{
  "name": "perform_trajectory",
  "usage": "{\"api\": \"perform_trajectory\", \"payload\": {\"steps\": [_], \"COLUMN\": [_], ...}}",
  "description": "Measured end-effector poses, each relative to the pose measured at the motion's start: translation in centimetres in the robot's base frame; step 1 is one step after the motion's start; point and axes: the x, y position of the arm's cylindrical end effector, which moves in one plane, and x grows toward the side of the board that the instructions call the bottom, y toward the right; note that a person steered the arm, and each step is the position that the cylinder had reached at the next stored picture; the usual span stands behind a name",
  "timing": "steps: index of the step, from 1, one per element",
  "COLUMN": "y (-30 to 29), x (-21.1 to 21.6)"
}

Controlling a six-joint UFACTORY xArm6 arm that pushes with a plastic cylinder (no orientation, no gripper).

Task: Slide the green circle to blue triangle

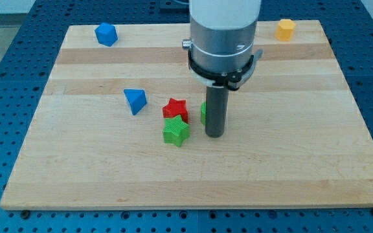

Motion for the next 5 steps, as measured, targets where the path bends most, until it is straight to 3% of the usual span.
{"api": "perform_trajectory", "payload": {"steps": [2,5], "y": [4.0,-1.3], "x": [-1.5,-2.5]}}
